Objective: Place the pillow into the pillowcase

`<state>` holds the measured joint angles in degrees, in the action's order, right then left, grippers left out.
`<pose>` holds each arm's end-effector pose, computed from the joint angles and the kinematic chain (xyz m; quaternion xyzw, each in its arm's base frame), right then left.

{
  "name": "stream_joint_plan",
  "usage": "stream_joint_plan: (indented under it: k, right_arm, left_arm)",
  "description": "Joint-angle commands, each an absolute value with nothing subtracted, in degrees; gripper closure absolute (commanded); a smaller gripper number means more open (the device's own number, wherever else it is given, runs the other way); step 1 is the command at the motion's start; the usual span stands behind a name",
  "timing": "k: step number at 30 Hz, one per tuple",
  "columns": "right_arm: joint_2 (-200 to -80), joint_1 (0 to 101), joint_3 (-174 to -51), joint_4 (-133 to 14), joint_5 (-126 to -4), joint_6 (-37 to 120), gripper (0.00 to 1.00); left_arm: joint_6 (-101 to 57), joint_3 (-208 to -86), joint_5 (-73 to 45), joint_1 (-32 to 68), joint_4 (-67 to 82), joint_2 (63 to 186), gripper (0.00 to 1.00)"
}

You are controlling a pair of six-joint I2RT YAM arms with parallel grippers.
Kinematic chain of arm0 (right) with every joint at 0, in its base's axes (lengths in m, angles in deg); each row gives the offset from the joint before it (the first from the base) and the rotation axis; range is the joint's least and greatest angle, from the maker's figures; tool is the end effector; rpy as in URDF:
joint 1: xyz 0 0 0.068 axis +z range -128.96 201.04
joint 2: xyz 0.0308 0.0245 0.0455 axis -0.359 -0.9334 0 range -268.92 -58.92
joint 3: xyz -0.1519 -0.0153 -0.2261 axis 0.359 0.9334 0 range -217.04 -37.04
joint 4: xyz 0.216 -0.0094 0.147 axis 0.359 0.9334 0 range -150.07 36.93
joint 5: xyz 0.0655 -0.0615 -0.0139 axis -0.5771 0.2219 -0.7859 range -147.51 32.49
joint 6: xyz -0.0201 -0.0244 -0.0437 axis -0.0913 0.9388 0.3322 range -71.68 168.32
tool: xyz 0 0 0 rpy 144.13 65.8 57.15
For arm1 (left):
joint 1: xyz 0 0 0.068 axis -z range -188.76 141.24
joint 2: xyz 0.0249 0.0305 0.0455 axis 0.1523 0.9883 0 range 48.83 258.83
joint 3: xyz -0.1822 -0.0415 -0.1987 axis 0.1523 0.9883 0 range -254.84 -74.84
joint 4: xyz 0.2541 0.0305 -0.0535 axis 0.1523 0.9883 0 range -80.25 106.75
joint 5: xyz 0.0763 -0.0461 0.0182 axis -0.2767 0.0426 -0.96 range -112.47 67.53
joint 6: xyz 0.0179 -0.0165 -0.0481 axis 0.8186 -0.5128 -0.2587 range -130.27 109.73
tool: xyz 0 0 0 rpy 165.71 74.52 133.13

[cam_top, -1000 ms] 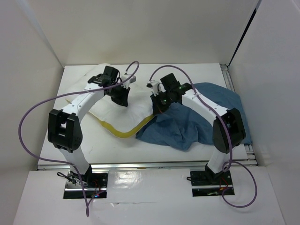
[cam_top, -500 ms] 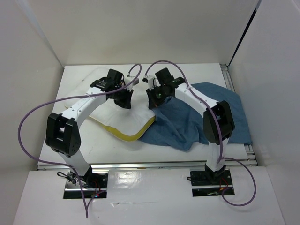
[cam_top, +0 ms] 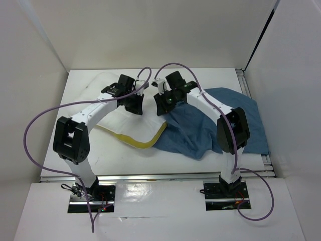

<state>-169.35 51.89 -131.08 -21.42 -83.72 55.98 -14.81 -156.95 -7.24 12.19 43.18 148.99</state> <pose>0.3566 0.2313 0.2626 -0.3707 0.8545 0.2707 0.2430 0.3567 -0.1465 0.2697 0.1768 0.9199 -0.1941 0.2913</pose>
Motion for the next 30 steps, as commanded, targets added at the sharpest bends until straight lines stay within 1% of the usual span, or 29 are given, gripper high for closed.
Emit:
stream_joint_plan:
  k: [1,2,3,4,7,11,16,19,21,23,26,28,29,30]
  right_arm:
    - [-166.2,52.0,-132.1,-21.1,-84.8,57.7,0.52]
    - [-165.6,52.0,-132.0,-21.1,-84.8,57.7,0.47]
    - [-164.7,52.0,-131.4,-20.5,-84.2,58.3,0.36]
    - [-164.2,52.0,-130.8,-20.5,-84.2,58.3,0.32]
    - [-162.8,52.0,-130.3,-20.0,-82.7,60.0,0.25]
    - [-162.3,52.0,-130.3,-19.4,-81.4,61.1,0.23]
    - [-160.6,52.0,-129.8,-18.8,-80.3,61.8,0.23]
    - [-159.4,52.0,-128.5,-18.8,-80.8,62.8,0.26]
    - [-159.4,53.0,-127.9,-18.2,-81.4,64.0,0.26]
    - [-159.4,53.6,-126.3,-18.2,-80.9,64.0,0.29]
    - [-158.2,53.6,-122.8,-19.1,-79.5,64.6,0.29]
    - [-158.2,53.6,-121.4,-20.1,-79.5,65.1,0.29]
    - [-157.7,53.6,-120.6,-20.6,-78.8,65.1,0.29]
    - [-157.7,53.6,-120.6,-20.6,-78.8,65.1,0.29]
  left_arm:
    - [-18.6,-157.6,-8.5,12.5,35.6,150.3,1.0]
    - [-18.6,-157.6,-9.0,12.5,35.6,151.1,1.0]
    - [-18.6,-157.6,-9.7,12.5,34.8,151.7,1.0]
    - [-19.1,-157.6,-10.3,12.0,34.1,151.8,1.0]
    - [-19.8,-158.2,-10.9,11.3,32.7,153.0,1.0]
    - [-20.5,-160.1,-11.0,9.4,32.2,155.1,1.0]
    - [-21.5,-161.9,-12.3,8.2,31.6,156.3,1.0]
    - [-22.7,-163.0,-13.1,7.0,31.6,157.5,1.0]
    - [-22.7,-164.1,-13.2,6.4,31.6,158.0,0.99]
    - [-22.1,-165.5,-12.5,6.4,34.4,158.9,0.84]
    - [-20.7,-163.7,-12.0,6.4,35.1,156.2,0.75]
    - [-18.8,-161.5,-12.0,6.4,35.1,153.3,0.66]
    - [-17.8,-159.2,-10.8,6.4,35.1,150.1,0.41]
    - [-15.6,-158.1,-10.8,6.4,35.8,148.5,0.31]
